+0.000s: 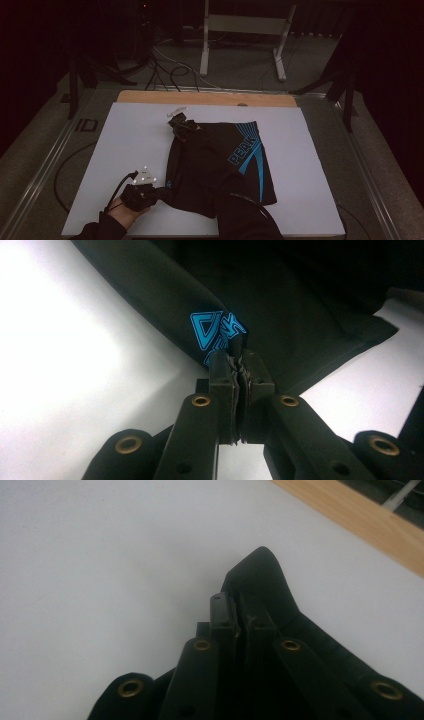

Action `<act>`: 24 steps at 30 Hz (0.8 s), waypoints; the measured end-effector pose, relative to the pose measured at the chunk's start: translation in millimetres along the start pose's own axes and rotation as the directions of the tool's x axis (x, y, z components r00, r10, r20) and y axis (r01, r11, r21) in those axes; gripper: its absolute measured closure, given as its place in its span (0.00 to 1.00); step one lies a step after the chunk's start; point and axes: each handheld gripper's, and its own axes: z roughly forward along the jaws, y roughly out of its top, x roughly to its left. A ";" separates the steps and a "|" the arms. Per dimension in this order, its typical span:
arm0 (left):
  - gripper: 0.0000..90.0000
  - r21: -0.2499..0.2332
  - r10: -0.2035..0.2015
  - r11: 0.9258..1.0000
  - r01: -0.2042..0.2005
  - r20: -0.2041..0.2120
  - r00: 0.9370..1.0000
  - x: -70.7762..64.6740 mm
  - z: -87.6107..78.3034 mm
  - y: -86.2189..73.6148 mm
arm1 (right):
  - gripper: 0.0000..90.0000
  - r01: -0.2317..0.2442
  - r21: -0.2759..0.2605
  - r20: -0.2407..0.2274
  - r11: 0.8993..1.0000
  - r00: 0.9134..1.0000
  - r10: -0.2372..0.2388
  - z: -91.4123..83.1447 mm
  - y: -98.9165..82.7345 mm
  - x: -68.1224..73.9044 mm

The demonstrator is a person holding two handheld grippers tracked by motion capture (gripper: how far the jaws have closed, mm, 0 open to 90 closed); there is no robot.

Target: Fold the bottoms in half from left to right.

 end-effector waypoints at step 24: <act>0.96 -0.021 0.065 0.998 -0.064 0.023 0.998 -22.2 3.1 21.9 | 0.96 -0.013 -0.075 0.003 0.997 1.000 0.013 -43.6 -9.4 -27.8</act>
